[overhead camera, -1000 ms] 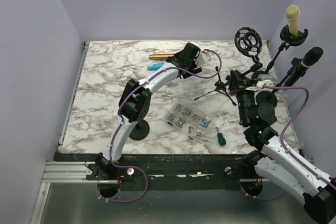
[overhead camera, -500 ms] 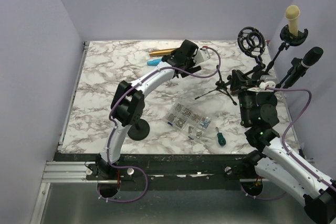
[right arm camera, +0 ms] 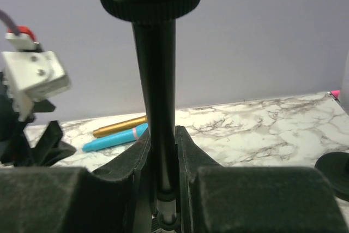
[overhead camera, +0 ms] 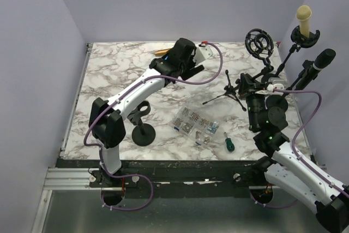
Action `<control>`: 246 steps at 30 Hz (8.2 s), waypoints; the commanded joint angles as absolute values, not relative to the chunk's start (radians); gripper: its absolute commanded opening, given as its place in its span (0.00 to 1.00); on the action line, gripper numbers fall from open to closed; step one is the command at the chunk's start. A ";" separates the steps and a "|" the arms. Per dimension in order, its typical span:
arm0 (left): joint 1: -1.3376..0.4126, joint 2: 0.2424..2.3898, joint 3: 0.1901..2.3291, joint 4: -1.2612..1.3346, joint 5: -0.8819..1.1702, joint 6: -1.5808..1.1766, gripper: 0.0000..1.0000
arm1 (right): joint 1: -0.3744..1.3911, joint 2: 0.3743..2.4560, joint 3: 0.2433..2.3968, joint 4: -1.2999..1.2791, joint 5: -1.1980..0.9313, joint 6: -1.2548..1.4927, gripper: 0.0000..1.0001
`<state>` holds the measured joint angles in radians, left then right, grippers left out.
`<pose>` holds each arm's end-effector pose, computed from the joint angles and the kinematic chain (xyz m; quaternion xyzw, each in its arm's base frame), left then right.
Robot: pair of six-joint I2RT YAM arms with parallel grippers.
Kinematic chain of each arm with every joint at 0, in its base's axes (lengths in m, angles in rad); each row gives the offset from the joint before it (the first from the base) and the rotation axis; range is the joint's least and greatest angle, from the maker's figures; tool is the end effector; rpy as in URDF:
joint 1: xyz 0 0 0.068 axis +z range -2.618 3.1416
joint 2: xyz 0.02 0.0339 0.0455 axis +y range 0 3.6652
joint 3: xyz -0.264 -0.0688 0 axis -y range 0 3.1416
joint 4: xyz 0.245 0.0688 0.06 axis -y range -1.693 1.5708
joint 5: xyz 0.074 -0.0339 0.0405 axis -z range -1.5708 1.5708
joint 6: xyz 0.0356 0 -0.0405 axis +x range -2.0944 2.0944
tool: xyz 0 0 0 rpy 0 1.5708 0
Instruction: Remove the microphone from the stand
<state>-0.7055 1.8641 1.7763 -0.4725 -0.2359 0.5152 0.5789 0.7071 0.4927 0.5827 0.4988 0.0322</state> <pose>0.3386 -0.2774 0.3468 0.4514 0.7447 0.0568 0.4883 0.1513 0.0786 0.3294 0.0480 0.5828 0.1072 0.8041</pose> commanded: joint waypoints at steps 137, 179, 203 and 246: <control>-0.723 1.211 1.383 -0.398 -0.304 0.053 0.91 | 0.256 2.107 1.582 -0.279 0.371 0.525 0.82; -0.721 1.236 1.387 -0.400 -0.278 0.040 0.91 | 0.201 2.229 1.548 -0.281 0.146 0.200 0.01; -0.722 1.217 1.396 -0.413 -0.247 0.021 0.91 | 0.134 2.206 1.574 -0.350 0.691 0.292 0.61; -0.721 1.209 1.396 -0.414 -0.238 0.026 0.91 | 0.061 1.957 1.449 0.073 0.217 1.127 0.61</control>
